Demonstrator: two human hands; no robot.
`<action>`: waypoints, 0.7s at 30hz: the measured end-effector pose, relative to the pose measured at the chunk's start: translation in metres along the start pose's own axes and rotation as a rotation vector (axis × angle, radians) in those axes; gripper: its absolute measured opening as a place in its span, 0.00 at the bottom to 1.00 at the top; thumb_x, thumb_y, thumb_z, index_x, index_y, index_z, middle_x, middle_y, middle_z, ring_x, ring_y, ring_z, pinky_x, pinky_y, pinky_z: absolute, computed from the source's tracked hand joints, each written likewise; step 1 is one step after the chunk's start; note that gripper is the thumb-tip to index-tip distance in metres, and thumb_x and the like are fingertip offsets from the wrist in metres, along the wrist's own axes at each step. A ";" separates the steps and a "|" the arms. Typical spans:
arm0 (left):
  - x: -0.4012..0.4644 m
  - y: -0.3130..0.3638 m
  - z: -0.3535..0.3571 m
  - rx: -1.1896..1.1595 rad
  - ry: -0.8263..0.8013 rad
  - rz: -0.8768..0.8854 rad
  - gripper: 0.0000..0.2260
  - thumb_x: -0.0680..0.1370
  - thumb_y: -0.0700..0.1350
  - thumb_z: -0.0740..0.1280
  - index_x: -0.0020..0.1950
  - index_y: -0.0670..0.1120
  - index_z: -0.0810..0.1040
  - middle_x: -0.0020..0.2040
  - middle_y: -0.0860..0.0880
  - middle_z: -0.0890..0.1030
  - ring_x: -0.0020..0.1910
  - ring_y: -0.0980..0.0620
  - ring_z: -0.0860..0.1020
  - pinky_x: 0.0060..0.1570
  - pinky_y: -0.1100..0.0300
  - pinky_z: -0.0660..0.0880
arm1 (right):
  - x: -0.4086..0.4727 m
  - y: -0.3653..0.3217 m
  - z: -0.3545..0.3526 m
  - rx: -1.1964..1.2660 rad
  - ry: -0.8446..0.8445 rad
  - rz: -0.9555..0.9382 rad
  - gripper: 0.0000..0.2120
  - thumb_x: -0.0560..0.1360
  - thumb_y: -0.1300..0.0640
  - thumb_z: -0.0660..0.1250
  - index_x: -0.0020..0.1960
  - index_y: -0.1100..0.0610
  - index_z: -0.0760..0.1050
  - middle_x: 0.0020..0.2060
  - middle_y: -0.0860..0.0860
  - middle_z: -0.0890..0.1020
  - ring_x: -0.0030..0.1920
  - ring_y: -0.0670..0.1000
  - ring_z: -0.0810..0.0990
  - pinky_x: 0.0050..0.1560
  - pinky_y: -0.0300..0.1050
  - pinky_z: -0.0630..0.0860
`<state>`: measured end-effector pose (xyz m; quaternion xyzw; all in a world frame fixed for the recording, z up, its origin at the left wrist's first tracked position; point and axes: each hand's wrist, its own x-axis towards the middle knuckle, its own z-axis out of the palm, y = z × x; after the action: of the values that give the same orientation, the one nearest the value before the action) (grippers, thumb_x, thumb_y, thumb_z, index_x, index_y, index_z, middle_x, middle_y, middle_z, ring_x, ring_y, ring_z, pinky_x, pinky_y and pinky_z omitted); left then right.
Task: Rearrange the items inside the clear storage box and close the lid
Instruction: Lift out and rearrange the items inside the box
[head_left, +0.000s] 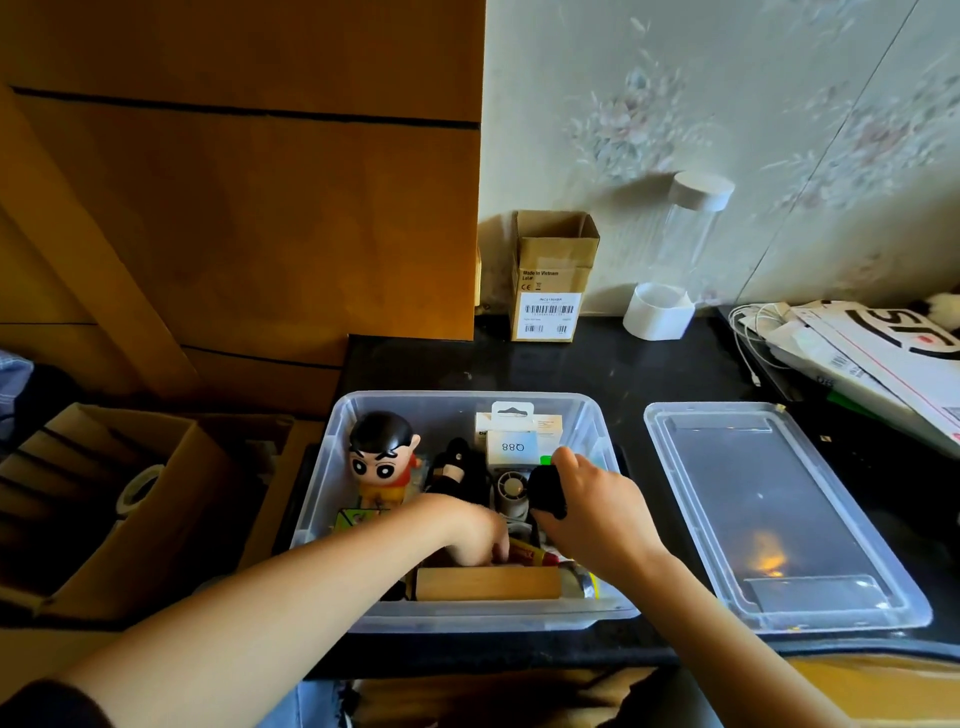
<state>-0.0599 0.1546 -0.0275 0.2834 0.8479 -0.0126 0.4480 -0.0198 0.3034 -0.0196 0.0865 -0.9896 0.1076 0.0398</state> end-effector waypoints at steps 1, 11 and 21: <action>0.003 -0.001 0.001 0.009 0.008 0.007 0.23 0.79 0.31 0.57 0.73 0.43 0.65 0.70 0.43 0.69 0.65 0.44 0.72 0.37 0.66 0.72 | 0.000 0.001 0.001 -0.008 0.000 -0.009 0.16 0.75 0.44 0.62 0.57 0.53 0.67 0.49 0.47 0.79 0.37 0.48 0.78 0.31 0.35 0.69; 0.013 -0.004 0.002 0.059 -0.080 -0.008 0.15 0.80 0.34 0.58 0.66 0.36 0.71 0.54 0.40 0.75 0.40 0.47 0.71 0.32 0.63 0.70 | -0.005 0.002 0.003 -0.047 0.015 -0.061 0.18 0.73 0.39 0.58 0.55 0.50 0.68 0.45 0.46 0.79 0.38 0.47 0.78 0.32 0.37 0.70; 0.011 -0.001 0.001 0.055 -0.157 -0.024 0.15 0.83 0.50 0.51 0.59 0.43 0.71 0.48 0.44 0.70 0.33 0.52 0.67 0.27 0.63 0.63 | -0.008 0.002 -0.004 0.107 0.084 -0.070 0.11 0.72 0.40 0.57 0.44 0.47 0.63 0.31 0.42 0.70 0.28 0.46 0.68 0.26 0.35 0.62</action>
<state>-0.0646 0.1584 -0.0362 0.2835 0.8129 -0.0635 0.5047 -0.0119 0.3079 -0.0171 0.1186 -0.9763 0.1624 0.0803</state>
